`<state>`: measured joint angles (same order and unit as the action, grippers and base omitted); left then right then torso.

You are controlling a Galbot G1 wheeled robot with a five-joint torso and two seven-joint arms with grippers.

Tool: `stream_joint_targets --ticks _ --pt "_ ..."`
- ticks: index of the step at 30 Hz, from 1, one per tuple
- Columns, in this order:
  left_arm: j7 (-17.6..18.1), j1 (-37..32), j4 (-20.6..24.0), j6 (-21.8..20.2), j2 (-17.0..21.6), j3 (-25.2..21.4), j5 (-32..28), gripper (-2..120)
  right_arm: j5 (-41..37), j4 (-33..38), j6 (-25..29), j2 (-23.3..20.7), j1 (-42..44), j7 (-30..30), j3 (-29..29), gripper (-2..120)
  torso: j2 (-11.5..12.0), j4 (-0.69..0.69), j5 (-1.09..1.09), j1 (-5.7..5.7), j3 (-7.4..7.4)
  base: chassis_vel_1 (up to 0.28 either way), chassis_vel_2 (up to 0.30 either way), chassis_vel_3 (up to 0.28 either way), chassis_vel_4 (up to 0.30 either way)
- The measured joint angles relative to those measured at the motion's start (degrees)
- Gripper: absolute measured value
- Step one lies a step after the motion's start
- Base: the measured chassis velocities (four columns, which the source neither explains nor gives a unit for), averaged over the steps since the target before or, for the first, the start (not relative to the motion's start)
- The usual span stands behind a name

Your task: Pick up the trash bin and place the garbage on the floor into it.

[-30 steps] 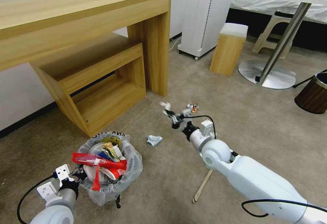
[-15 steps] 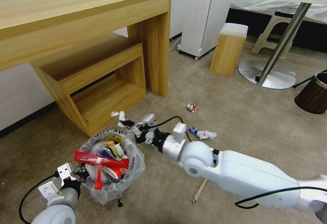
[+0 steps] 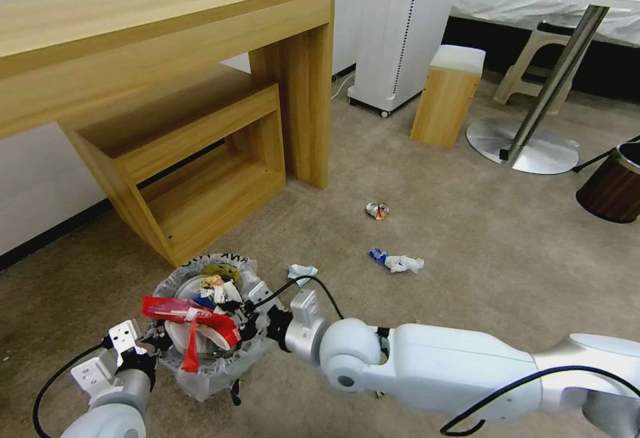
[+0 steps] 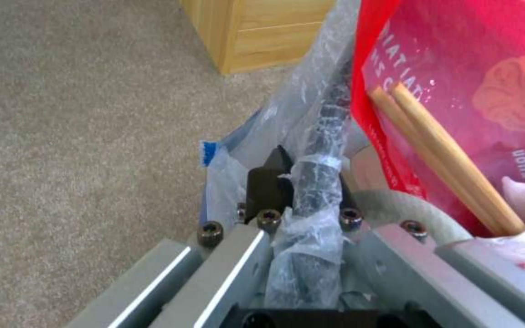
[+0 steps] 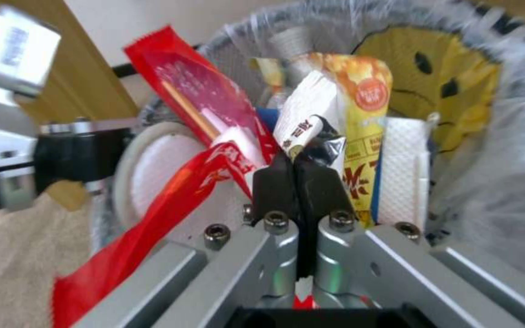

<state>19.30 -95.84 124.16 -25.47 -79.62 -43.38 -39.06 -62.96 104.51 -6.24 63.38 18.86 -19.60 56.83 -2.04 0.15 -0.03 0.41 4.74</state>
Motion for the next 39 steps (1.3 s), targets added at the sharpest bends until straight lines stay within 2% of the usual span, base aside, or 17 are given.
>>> stream_joint_targets --ticks 2,8,19,20,22,24,25,32,33,34,39 --pt "-0.2 -0.4 0.1 0.2 -0.3 0.1 0.3 1 -0.7 -2.5 -1.1 3.1 0.2 -1.7 -0.1 0 0.0 -0.01 -0.01 -0.01 0.0 0.0 0.0 0.0 0.0" --pt "-0.3 -0.6 0.3 0.3 0.0 0.0 0.3 1 -3.6 -5.1 -4.3 6.5 0.6 -6.4 -0.1 0 0.0 -0.01 -0.01 0.0 0.0 0.0 0.0 0.0 0.0" --pt "-0.3 0.1 -0.6 0.3 0.5 0.2 0.1 1 -6.1 -5.6 -9.7 7.6 1.9 -14.0 -0.5 1 0.0 0.0 -0.01 0.0 0.0 0.0 0.0 0.0 0.0" --pt "-0.3 0.2 -0.8 0.3 0.5 0.3 0.1 1 -6.2 -5.7 -10.1 7.7 2.0 -14.5 -0.8 7 0.0 0.0 -0.01 0.0 0.0 0.0 0.0 0.0 0.0" --pt "-0.3 0.2 -0.8 0.3 0.6 0.3 0.1 1 -6.2 -5.8 -10.1 7.7 2.0 -14.5 -0.9 8 0.0 0.0 -0.01 0.0 0.0 0.0 0.0 0.0 0.0" --pt "-0.2 0.4 -1.0 0.3 0.7 0.3 0.1 1 -6.3 -5.9 -10.1 7.8 2.0 -14.5 -1.5 21 0.0 -0.01 0.0 0.0 0.0 0.0 0.0 0.0 0.0" --pt "-0.2 0.4 -1.0 0.3 0.7 0.3 0.1 1 -6.3 -5.9 -10.1 7.8 2.0 -14.5 -1.5 21 0.0 -0.01 0.0 0.0 0.0 0.0 0.0 0.0 0.0" --pt "-0.2 0.8 -1.3 0.3 1.0 0.3 -0.2 1 -6.3 -4.1 -9.4 6.9 2.3 -13.5 -3.0 51 0.0 -0.01 0.0 0.0 0.0 0.0 0.0 0.0 0.0" --pt "-0.2 0.8 -1.3 0.3 1.0 0.3 -0.2 1 -6.3 -4.1 -9.4 6.9 2.3 -13.5 -3.0 51 0.0 -0.01 0.0 0.0 0.0 0.0 0.0 0.0 0.0" --pt "-0.2 1.0 -1.3 0.2 1.0 0.3 -0.3 1 -6.3 -3.5 -9.4 6.5 2.3 -13.5 -3.1 58 0.0 -0.01 0.0 0.0 0.0 0.0 0.0 0.0 0.0" --pt "-0.1 1.0 -1.4 0.1 1.0 0.3 -0.3 1 -6.2 -2.9 -9.4 6.1 2.3 -13.5 -3.1 68 0.0 0.0 0.0 0.0 0.0 0.0 0.0 0.0 0.0"
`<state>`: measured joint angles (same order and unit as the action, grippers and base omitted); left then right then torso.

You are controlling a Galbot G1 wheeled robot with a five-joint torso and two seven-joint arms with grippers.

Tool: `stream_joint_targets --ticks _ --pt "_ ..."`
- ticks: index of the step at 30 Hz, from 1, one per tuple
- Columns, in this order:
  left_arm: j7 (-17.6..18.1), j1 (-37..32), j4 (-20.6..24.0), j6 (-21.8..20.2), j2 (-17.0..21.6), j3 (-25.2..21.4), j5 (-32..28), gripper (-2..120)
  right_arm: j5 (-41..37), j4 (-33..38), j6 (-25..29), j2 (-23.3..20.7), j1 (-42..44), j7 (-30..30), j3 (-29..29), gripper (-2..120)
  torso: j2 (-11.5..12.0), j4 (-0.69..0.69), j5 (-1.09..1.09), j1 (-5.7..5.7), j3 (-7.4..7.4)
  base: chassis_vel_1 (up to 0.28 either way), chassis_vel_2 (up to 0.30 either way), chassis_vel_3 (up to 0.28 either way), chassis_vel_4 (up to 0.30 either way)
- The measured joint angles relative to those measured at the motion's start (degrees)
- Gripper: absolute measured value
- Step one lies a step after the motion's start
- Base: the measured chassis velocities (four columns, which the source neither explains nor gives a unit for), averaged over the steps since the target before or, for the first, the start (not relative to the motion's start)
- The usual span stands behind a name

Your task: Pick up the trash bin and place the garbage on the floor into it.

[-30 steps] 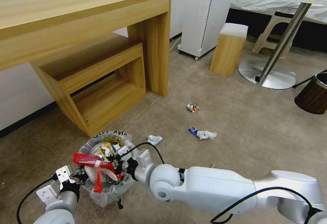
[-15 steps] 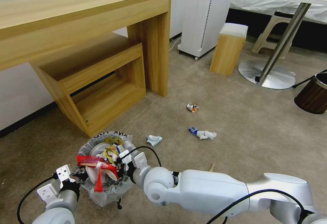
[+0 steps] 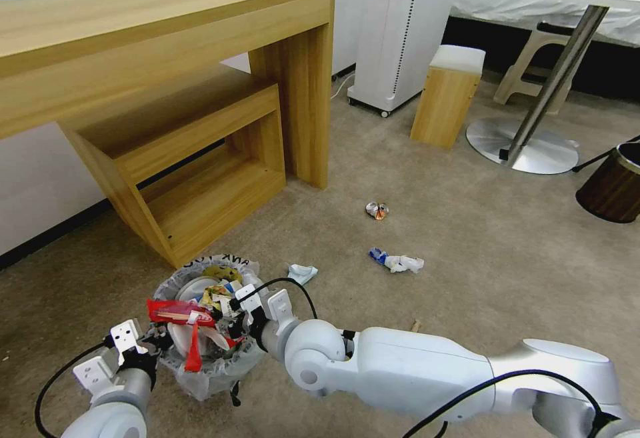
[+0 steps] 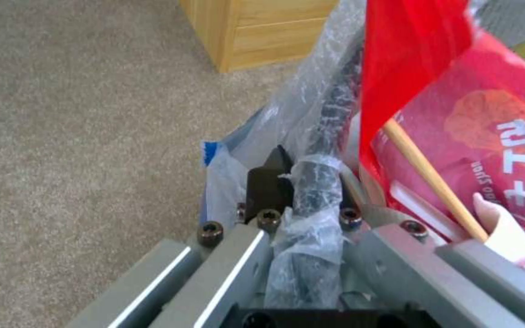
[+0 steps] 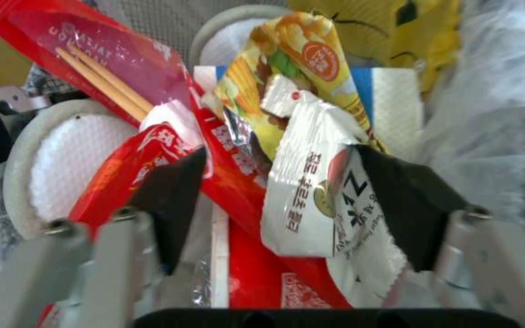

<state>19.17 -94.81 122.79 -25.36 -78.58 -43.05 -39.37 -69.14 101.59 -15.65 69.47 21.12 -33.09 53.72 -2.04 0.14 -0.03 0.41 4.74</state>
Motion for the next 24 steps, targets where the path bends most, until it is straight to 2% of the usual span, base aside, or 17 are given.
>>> stream_joint_targets --ticks 3,7,12,19,24 --pt "0.0 -0.2 -0.1 0.0 -0.2 0.0 0.1 1 1.2 1.0 0.1 -0.7 0.7 0.0 -0.9 87 0.0 0.0 0.0 0.0 0.0 0.0 0.0 0.0 0.0" --pt "0.0 -0.5 0.1 0.0 -0.4 0.0 0.2 1 3.2 1.0 1.8 -0.4 1.3 0.7 -2.3 99 0.0 0.0 0.0 0.0 0.0 0.0 0.0 0.0 0.0" --pt "0.0 -0.8 0.6 0.0 -0.5 0.0 0.2 1 3.5 0.8 2.4 0.5 1.3 1.4 -2.8 100 0.0 0.0 0.0 0.0 0.0 0.0 0.0 0.0 0.0" --pt "-0.1 -1.1 0.9 0.0 -0.9 -0.1 0.3 1 5.5 -0.7 6.3 1.6 1.5 5.3 -2.3 100 0.0 0.0 -0.01 0.0 0.0 0.0 0.0 0.0 0.0" --pt "-0.1 -1.0 0.8 0.0 -0.9 -0.3 0.3 1 8.5 -2.4 15.7 2.4 2.4 14.0 -3.5 100 0.0 -0.01 -0.01 0.0 0.0 0.0 0.0 0.0 0.0"
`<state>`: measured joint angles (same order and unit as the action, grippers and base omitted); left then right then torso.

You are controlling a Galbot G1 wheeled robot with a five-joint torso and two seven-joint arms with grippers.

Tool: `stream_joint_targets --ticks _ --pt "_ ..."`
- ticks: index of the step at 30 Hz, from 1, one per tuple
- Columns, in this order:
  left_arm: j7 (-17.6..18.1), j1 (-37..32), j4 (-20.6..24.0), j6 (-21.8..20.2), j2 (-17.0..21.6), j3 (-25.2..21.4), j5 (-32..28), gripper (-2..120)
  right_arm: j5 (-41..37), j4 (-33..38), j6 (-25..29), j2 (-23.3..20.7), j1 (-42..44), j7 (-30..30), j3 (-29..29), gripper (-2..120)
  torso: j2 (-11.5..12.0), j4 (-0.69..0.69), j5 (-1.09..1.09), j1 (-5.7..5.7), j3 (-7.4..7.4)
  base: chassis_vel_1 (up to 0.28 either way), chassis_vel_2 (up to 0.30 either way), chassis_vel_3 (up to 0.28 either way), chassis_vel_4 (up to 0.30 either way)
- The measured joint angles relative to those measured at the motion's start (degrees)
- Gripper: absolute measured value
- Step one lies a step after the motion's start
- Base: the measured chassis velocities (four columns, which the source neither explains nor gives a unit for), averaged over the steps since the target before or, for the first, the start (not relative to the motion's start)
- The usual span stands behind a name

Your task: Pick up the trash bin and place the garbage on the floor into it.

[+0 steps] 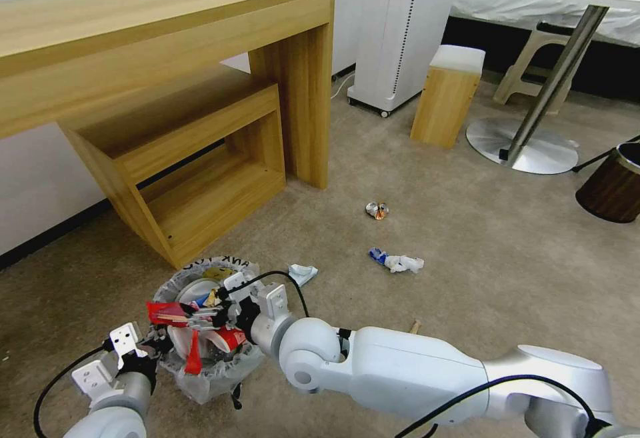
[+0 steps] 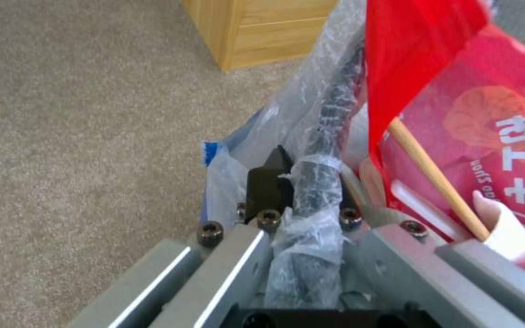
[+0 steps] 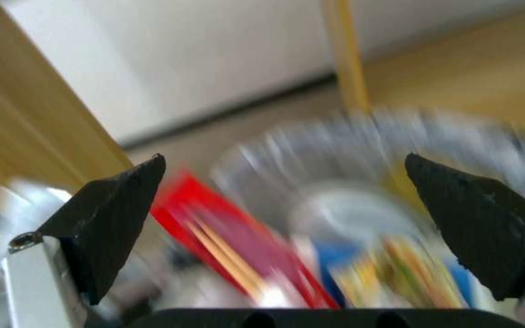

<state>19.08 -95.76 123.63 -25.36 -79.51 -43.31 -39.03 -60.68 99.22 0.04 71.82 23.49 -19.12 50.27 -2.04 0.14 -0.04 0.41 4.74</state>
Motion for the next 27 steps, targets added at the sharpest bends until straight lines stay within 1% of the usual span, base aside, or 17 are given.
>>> stream_joint_targets --ticks 1,2,5,6,8,9,10,12,13,14,16,17,20,21,23,25,27 --pt "0.0 0.1 -0.1 0.0 0.0 0.0 0.0 1 0.6 0.0 1.8 -0.3 0.2 2.0 -0.7 100 0.0 0.0 0.0 0.0 0.0 0.0 0.0 0.0 0.0" --pt "0.0 0.1 -0.1 0.0 0.0 0.0 0.0 1 0.6 0.0 1.8 -0.3 0.2 2.0 -0.7 100 0.0 0.0 0.0 0.0 0.0 0.0 0.0 0.0 0.0" --pt "0.0 0.5 -0.3 0.0 0.3 0.0 -0.1 1 0.3 0.6 6.6 -2.2 1.1 6.9 -4.0 100 0.0 0.0 0.01 0.0 0.0 0.0 0.0 0.0 0.0" --pt "0.0 0.5 -0.3 0.0 0.3 0.0 -0.1 1 0.3 0.6 6.6 -2.2 1.1 6.9 -4.0 100 0.0 0.0 0.01 0.0 0.0 0.0 0.0 0.0 0.0" --pt "0.0 0.6 -0.3 -0.1 0.6 -0.1 -0.2 1 0.0 0.8 9.6 -4.3 1.9 10.4 -6.7 100 0.0 0.0 0.01 0.0 0.0 0.0 0.0 0.0 0.0" --pt "0.0 0.6 -0.3 -0.1 0.7 -0.1 -0.3 1 -0.3 1.2 11.2 -6.1 2.5 12.2 -9.0 100 0.0 0.01 0.01 0.0 0.0 0.0 0.0 0.0 0.0" --pt "0.0 0.6 -0.3 -0.1 0.7 -0.1 -0.3 1 -0.3 1.2 11.2 -6.1 2.5 12.2 -9.0 100 0.0 0.01 0.01 0.0 0.0 0.0 0.0 0.0 0.0" --pt "0.0 0.6 -0.3 -0.2 0.8 -0.2 -0.4 1 -0.7 1.9 12.9 -8.5 3.3 13.0 -11.9 100 0.0 0.02 0.02 0.0 0.0 0.0 0.0 0.0 0.0" --pt "0.0 0.6 -0.3 -0.2 0.9 -0.2 -0.5 1 -0.8 2.4 13.5 -10.1 3.8 13.0 -13.7 100 0.0 0.01 0.02 0.0 0.0 0.0 0.0 0.0 0.0" --pt "0.0 0.6 -0.3 -0.2 0.9 -0.2 -0.5 1 -0.8 2.4 13.5 -10.1 3.8 13.0 -13.7 100 0.0 0.01 0.02 0.0 0.0 0.0 0.0 0.0 0.0" --pt "0.0 0.6 -0.3 -0.2 1.1 -0.2 -0.6 1 -0.9 3.5 13.7 -13.1 4.9 12.7 -17.7 100 0.0 0.01 0.01 0.0 0.0 0.0 0.0 0.0 0.0" --pt "0.0 0.6 -0.3 -0.2 1.1 -0.2 -0.6 1 -0.9 3.5 13.7 -13.1 4.9 12.7 -17.7 100 0.0 0.01 0.01 0.0 0.0 0.0 0.0 0.0 0.0" --pt "0.0 0.7 -0.1 -0.3 1.5 -0.1 -0.8 1 -1.4 5.6 12.8 -16.9 7.2 10.5 -24.1 100 0.0 0.02 0.02 0.0 0.0 0.0 0.0 0.0 0.0" --pt "0.0 0.7 -0.1 -0.3 1.5 -0.1 -0.8 1 -1.4 5.6 12.8 -16.9 7.2 10.5 -24.1 100 0.0 0.02 0.02 0.0 0.0 0.0 0.0 0.0 0.0" --pt "0.1 0.7 0.1 -0.3 1.7 0.0 -0.9 1 -2.2 6.7 11.2 -18.5 8.9 8.3 -28.6 100 0.0 0.0 0.02 0.0 0.0 0.0 0.0 0.0 0.0" --pt "0.0 0.7 0.1 -0.3 1.9 0.0 -0.9 1 -2.3 6.9 10.8 -18.8 9.3 7.6 -29.7 100 0.0 0.01 0.02 0.0 0.0 0.0 0.0 0.0 0.0" --pt "0.1 0.5 0.3 -0.3 2.3 0.0 -1.1 1 -4.2 7.5 9.2 -19.9 11.1 4.5 -34.0 100 0.0 0.01 0.02 0.0 0.0 0.0 0.0 0.0 0.0"
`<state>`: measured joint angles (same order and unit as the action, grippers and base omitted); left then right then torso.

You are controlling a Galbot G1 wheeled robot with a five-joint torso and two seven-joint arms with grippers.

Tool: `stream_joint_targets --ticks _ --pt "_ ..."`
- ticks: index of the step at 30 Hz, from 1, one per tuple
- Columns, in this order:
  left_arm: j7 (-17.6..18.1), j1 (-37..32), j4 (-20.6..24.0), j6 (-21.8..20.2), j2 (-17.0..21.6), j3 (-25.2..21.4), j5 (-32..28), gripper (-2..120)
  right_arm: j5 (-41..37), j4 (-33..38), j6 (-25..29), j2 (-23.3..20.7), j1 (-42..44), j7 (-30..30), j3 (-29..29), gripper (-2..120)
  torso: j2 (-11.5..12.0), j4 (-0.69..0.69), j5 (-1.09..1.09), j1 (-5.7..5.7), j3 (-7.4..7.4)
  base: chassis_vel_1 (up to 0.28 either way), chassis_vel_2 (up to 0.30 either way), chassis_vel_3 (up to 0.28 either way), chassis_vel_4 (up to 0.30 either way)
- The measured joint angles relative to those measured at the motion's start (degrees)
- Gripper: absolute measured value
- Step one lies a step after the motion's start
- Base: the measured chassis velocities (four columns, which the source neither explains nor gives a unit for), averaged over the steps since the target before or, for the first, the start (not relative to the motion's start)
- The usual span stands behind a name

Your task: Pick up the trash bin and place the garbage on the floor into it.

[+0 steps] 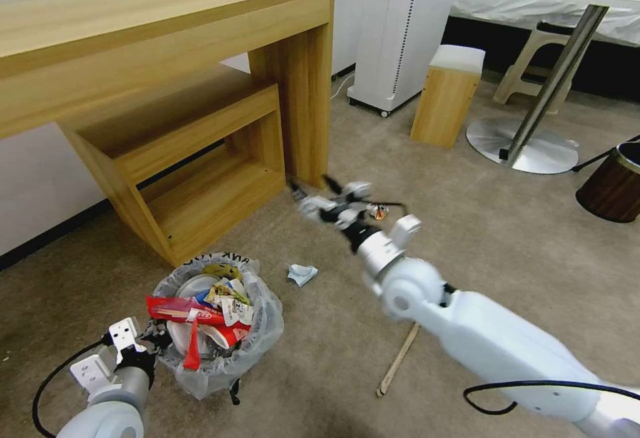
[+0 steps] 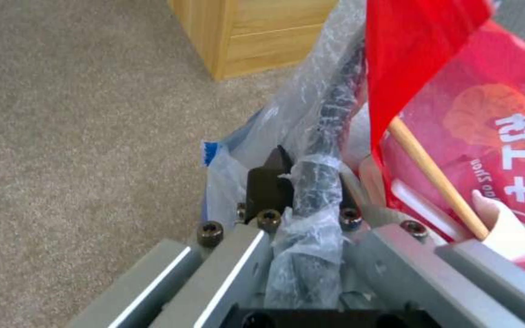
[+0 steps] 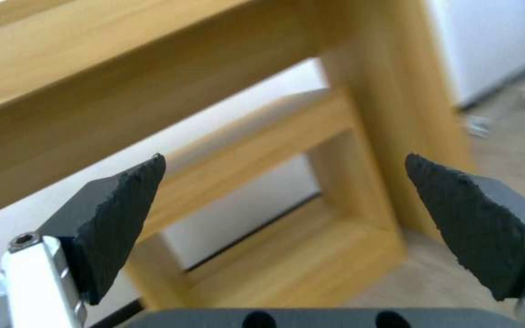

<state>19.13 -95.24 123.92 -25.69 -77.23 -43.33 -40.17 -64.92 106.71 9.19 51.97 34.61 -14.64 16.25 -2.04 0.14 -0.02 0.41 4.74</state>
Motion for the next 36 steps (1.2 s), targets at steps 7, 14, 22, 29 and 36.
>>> stream_joint_targets --ticks 7,14,22,29,36 --pt "0.0 -0.5 0.4 -0.1 0.5 0.0 -0.2 1 -4.7 0.5 -3.5 -1.5 5.6 -7.1 -8.5 100 0.0 0.0 -0.01 0.0 0.0 0.0 0.0 0.0 0.0" --pt "0.0 -0.8 0.5 -0.1 0.4 0.1 0.1 1 -7.7 0.3 -8.7 -2.1 13.1 -15.4 -12.8 100 0.0 0.0 -0.01 0.0 0.0 0.0 0.0 0.0 0.0" --pt "-0.1 -0.7 0.1 0.1 0.1 0.1 0.3 1 -12.2 0.1 -15.5 -1.2 20.7 -26.0 -16.6 100 0.0 -0.01 -0.02 0.0 0.0 0.0 0.0 0.0 0.0" --pt "-0.1 0.4 -1.2 0.1 -0.2 0.1 0.3 1 -15.0 -0.9 -17.9 1.7 26.8 -37.5 -21.6 100 0.0 0.0 -0.01 0.0 -0.01 0.0 0.0 0.0 0.0" --pt "0.0 1.3 -2.2 0.1 -0.5 0.5 0.3 1 -15.0 -2.4 -18.1 5.2 32.6 -39.3 -26.8 100 0.0 0.01 -0.01 0.0 -0.01 0.0 0.0 0.0 0.0"
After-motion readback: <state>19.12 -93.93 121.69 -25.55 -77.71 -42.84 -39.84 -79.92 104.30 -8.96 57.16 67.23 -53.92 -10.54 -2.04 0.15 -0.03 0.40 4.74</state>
